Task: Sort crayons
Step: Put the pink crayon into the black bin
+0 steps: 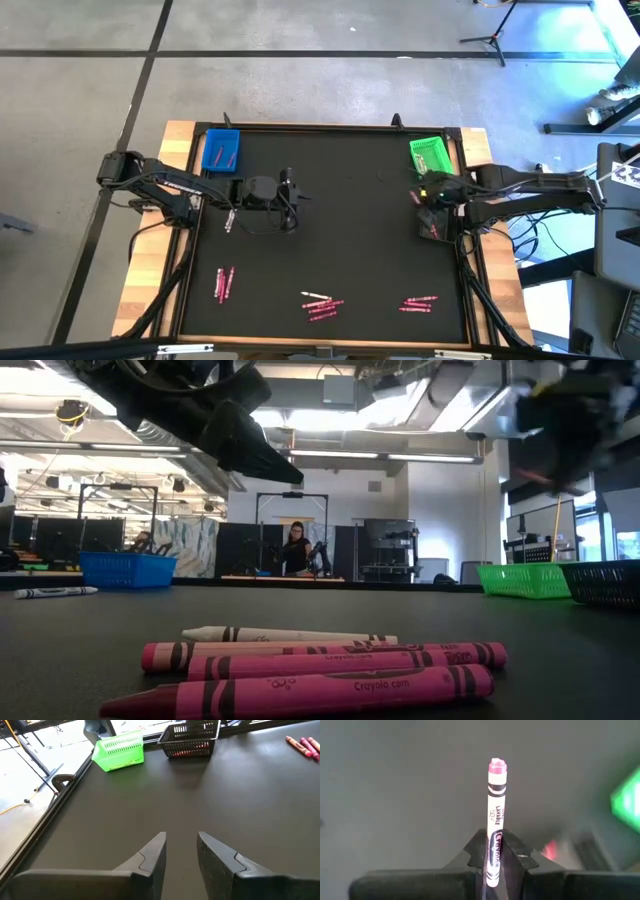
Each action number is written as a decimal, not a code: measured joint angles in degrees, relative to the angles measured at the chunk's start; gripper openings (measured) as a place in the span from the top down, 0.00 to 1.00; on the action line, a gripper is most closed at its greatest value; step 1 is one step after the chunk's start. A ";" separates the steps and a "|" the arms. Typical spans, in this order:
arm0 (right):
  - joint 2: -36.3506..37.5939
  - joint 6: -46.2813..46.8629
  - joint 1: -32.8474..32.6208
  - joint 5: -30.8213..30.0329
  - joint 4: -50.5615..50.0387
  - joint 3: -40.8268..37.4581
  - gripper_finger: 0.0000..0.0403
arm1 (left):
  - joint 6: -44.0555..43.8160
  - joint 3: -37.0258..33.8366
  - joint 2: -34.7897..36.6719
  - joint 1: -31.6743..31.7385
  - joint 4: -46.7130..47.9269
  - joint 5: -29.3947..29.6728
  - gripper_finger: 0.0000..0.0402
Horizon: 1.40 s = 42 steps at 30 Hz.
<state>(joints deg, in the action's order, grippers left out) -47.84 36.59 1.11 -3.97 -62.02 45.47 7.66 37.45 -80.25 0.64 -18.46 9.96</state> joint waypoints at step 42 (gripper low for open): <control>-18.38 19.48 0.29 4.18 -13.36 -3.70 0.91 | -0.15 0.00 0.00 0.01 0.00 0.00 0.75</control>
<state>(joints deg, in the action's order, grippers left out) -66.22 56.07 1.40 0.21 -75.38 41.77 7.51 37.45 -80.25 0.65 -18.46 9.96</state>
